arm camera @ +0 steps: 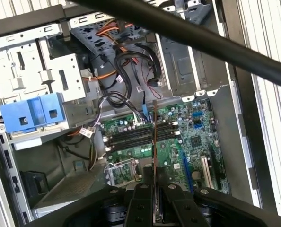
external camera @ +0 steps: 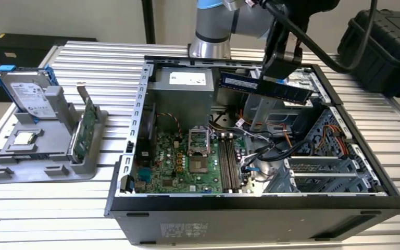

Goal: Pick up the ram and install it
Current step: 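Insert the ram into the slot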

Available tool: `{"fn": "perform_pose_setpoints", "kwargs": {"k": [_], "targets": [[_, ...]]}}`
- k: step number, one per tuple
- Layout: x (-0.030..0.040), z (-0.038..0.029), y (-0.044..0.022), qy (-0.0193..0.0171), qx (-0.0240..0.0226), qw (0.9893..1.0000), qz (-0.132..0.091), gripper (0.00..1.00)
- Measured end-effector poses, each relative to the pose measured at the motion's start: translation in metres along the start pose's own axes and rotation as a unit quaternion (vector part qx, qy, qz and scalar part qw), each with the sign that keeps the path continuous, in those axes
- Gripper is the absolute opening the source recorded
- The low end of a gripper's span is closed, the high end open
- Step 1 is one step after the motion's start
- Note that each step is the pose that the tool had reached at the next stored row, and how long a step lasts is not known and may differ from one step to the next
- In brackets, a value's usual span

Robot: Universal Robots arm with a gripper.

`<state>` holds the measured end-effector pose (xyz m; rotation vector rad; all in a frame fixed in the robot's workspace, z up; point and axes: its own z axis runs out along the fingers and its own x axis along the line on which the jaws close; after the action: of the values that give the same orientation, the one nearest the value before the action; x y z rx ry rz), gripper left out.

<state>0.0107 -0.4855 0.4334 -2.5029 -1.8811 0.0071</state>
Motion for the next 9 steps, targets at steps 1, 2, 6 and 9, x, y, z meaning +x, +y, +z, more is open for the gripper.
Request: {"fn": "perform_pose_setpoints", "kwargs": {"k": [1,2,6,9], "targets": [[0.0000,0.0000,0.0000,0.0001,0.0000,1.0000,0.006,0.00],[0.0000,0.0000,0.0000,0.0001,0.0000,0.9999,0.013,0.00],[0.0000,0.0000,0.0000,0.0005,-0.0001,0.9992,0.039,0.00],[0.0000,0.0001,0.0000,0.0007,-0.0002,0.9983,0.058,0.00]]}}
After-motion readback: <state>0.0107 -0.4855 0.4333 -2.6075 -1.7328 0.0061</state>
